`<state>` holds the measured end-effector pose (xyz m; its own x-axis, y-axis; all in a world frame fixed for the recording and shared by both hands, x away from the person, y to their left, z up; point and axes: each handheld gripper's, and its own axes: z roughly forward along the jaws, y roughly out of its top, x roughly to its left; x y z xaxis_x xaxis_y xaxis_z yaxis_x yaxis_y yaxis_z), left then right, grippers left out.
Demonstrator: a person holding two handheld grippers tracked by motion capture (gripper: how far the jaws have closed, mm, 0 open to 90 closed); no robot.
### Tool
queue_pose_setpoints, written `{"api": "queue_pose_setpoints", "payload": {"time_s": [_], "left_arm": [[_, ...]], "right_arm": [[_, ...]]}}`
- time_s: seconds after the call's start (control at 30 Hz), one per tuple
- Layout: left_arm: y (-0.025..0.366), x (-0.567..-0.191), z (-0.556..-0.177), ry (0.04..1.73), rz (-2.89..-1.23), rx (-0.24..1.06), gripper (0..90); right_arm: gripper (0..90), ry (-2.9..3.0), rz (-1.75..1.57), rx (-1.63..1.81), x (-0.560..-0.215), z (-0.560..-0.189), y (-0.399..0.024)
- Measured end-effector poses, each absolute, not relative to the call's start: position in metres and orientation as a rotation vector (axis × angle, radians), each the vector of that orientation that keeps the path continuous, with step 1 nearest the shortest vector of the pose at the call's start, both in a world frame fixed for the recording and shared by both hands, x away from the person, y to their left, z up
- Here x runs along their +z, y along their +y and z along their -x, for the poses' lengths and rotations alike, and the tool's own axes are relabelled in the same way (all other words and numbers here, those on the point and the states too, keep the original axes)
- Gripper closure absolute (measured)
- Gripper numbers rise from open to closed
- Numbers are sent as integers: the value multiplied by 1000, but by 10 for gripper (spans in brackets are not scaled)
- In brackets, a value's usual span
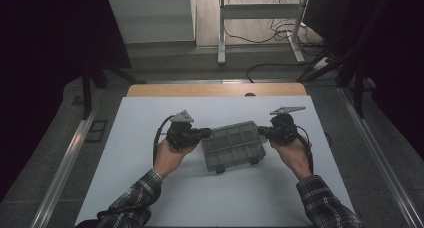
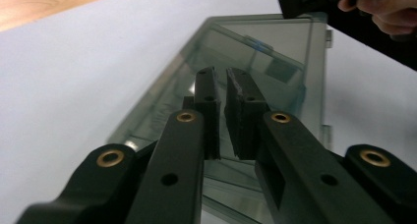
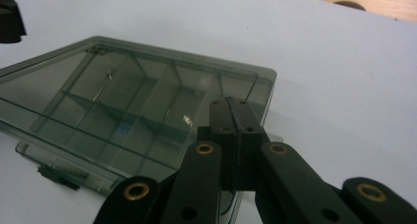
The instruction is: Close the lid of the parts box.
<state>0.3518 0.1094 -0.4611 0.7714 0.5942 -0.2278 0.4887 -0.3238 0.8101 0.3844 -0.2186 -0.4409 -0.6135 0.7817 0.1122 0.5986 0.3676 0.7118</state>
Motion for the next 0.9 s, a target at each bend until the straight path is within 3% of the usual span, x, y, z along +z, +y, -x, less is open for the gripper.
{"api": "queue_pose_setpoints", "payload": {"time_s": [0.53,0.9], "left_arm": [[83,-494,-308,807,-2090,134,828],[80,-503,-304,816,-2120,146,827]], "right_arm": [[886,2456,-1213,954,-472,-366,-221],[886,2398,-1277,893,-476,-364,-240]]}}
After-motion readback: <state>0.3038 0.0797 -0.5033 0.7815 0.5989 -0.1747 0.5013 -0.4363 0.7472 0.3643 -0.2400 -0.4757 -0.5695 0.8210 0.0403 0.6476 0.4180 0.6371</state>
